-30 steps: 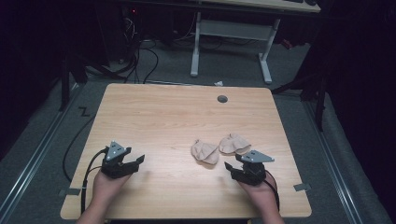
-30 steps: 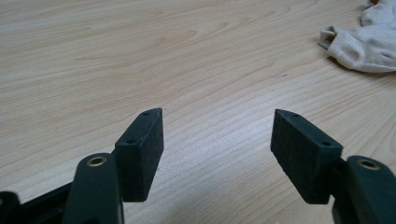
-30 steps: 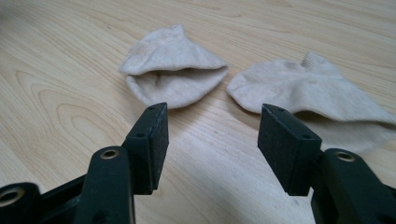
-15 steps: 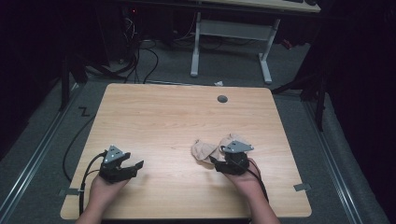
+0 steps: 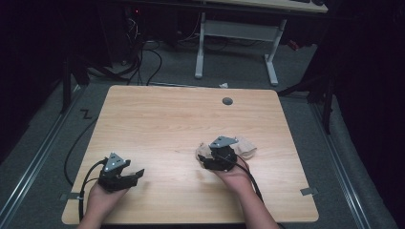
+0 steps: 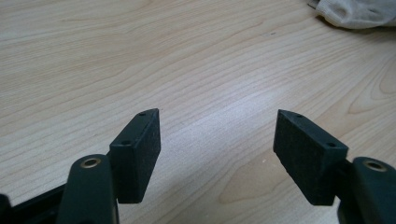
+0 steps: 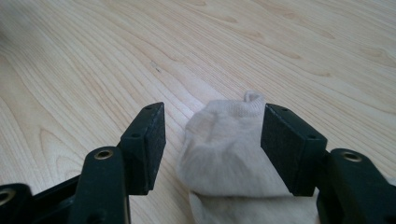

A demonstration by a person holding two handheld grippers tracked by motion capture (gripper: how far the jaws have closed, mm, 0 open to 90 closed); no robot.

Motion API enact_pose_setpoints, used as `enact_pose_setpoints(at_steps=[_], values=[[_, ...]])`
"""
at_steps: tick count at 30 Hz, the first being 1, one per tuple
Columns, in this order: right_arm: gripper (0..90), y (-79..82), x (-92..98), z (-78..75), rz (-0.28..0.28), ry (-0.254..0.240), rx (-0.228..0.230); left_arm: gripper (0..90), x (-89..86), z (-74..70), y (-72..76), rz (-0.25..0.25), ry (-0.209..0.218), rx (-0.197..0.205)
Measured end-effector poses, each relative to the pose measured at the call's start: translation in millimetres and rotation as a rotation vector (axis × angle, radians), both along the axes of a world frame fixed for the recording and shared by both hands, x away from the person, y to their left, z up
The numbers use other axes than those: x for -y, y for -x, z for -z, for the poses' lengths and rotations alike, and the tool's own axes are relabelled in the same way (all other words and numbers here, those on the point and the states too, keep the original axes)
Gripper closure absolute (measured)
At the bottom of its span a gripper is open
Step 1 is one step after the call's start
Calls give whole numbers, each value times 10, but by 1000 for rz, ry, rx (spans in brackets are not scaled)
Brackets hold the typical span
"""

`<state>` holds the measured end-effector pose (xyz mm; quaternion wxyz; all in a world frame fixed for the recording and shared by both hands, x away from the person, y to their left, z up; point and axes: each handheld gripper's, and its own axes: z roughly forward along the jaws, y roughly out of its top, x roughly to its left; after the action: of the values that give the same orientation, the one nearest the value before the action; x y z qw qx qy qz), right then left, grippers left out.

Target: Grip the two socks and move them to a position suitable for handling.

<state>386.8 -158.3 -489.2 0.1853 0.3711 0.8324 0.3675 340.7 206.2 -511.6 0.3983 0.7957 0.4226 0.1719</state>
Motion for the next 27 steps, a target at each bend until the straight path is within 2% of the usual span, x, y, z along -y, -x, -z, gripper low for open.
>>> enact_pose_setpoints(at_steps=[2,5,9,11,13,14,15,20,22,27], values=[[408,-8,-51,15,-7,10,0,327,-5,-18,25,-1,-1,4],[425,10,-57,49,-7,-1,5,331,-12,-44,41,-11,12,17],[493,43,-32,83,8,32,23,333,-4,-59,29,-9,14,22],[569,42,67,81,41,28,26,334,9,-52,17,-8,21,22],[728,53,202,74,64,15,16,335,21,-50,7,-3,13,23],[728,53,202,74,64,15,16,336,21,-50,7,-3,13,23],[898,83,319,69,90,24,21,339,32,-44,-5,3,5,24],[900,84,412,96,113,45,1,353,60,-48,-7,10,13,22],[900,69,422,183,114,59,-38,356,80,-61,8,24,8,24],[900,79,398,280,95,86,-77,368,81,-82,9,26,23,24]])
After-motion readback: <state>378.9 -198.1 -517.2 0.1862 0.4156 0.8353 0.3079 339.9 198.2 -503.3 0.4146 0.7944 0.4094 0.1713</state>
